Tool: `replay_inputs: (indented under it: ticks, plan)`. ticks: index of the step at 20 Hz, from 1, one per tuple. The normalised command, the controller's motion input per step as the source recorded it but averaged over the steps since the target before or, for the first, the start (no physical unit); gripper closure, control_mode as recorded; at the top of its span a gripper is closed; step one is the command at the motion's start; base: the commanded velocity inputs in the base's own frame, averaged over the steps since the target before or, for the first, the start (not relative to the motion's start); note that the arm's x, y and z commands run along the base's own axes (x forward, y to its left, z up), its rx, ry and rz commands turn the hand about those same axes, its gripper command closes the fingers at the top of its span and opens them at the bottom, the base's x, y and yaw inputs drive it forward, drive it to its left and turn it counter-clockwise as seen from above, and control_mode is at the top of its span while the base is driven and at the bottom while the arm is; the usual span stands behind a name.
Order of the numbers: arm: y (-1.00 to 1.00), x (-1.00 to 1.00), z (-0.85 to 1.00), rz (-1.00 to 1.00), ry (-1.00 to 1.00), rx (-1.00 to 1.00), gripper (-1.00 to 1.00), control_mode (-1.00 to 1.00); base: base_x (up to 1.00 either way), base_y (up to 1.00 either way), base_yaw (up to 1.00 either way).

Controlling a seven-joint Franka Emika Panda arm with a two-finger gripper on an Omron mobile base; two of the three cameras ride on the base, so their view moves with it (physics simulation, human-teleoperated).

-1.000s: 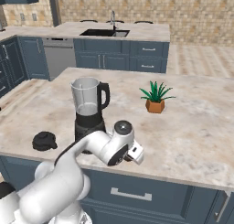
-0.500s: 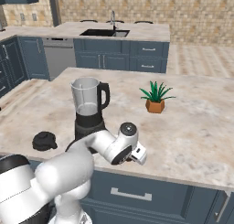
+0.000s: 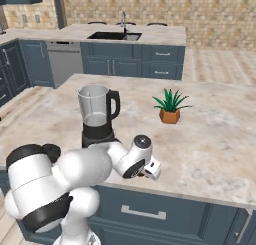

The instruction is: Open the blender lid, put the pear in the blender, close the lid, and start the blender.

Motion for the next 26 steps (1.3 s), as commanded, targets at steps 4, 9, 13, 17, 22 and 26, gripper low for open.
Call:
replay_inputs:
  ticks: [4, 9, 13, 17, 22, 26]
  plan:
    - [0.0, 0.1, -0.28, 0.06, 0.02, 0.0, 1.0, -1.0, 0.0, 0.0, 0.0]
    - [0.0, 0.01, -0.08, 0.06, 0.0, 0.0, 1.0, -1.0, 0.0, 0.0, 0.0]
    - [-0.02, -0.06, 0.24, 0.03, -0.05, 0.0, 1.0, -1.0, 0.0, 0.0, 0.0]
    - [-0.09, -0.34, 0.91, 0.01, -0.16, 0.0, 1.0, -1.0, 0.0, 0.0, 0.0]
    - [0.0, -0.18, 0.83, 0.0, -0.11, 0.0, 1.0, -1.0, 0.0, 0.0, 0.0]
    - [0.0, 0.0, 0.0, 0.0, 0.0, 0.0, 1.0, -1.0, 0.0, 0.0, 0.0]
